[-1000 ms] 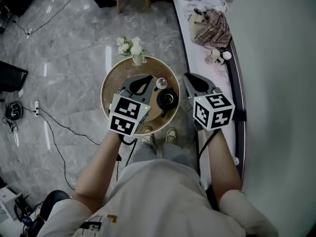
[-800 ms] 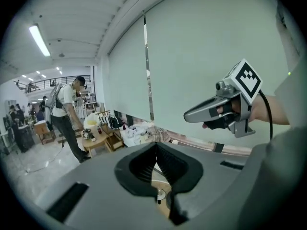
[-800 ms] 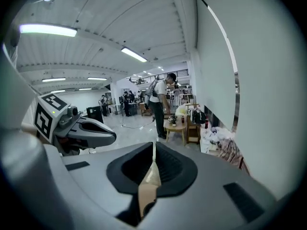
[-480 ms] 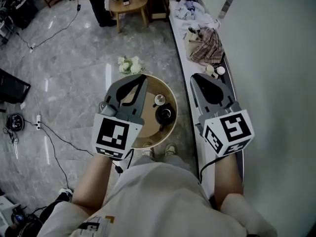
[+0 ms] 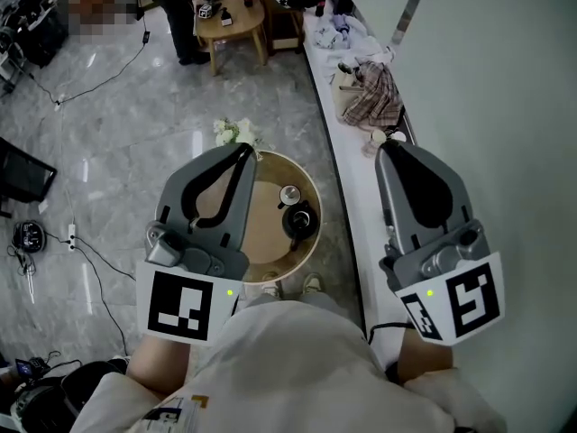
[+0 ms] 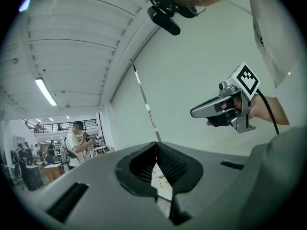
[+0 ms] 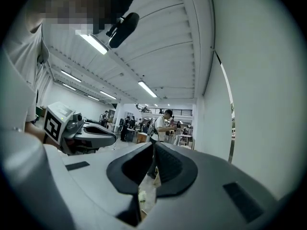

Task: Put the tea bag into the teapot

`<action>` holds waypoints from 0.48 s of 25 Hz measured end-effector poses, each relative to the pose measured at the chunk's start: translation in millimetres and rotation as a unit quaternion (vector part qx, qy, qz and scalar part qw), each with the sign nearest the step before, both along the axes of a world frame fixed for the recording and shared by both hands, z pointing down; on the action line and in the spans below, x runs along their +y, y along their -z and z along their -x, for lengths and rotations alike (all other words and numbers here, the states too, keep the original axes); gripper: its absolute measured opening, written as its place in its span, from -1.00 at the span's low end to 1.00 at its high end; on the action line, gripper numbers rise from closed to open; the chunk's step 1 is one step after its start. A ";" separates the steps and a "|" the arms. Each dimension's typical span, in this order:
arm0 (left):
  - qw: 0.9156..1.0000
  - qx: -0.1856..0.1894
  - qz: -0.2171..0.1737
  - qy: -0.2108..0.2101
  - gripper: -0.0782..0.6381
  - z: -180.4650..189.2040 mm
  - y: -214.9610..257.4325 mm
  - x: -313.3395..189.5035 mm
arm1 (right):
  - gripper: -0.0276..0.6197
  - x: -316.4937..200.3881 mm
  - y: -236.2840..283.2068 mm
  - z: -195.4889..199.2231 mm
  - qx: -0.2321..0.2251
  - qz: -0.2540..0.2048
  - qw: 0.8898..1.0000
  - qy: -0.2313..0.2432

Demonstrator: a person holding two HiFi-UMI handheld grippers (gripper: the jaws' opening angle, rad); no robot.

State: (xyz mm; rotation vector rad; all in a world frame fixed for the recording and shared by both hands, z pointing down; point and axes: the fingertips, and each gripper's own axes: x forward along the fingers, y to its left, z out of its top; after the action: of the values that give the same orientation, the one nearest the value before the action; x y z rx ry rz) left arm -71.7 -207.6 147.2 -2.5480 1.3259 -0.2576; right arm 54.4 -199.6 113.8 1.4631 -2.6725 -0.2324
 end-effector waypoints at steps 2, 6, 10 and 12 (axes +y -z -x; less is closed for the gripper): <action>1.000 0.003 -0.001 -0.001 -0.76 1.4 5.1 6.4 | -0.85 7.1 9.7 -2.5 0.000 -0.010 1.000 -0.001; 1.000 0.005 -0.005 -0.003 -0.76 2.5 11.3 18.6 | -0.85 20.6 18.9 -8.0 -0.004 -0.019 1.000 0.000; 1.000 0.007 -0.011 -0.005 -0.76 0.4 9.9 27.3 | -0.85 30.1 12.7 -13.8 0.000 -0.017 1.000 0.002; 1.000 0.004 -0.008 -0.004 -0.76 1.1 5.2 28.8 | -0.85 33.6 9.0 -14.6 -0.002 -0.015 1.000 0.003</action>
State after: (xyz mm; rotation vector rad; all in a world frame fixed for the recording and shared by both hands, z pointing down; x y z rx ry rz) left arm -72.8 -178.8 141.9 -2.5428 1.3157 -0.2337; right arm 69.1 -166.0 104.8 1.4648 -2.6891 -0.2720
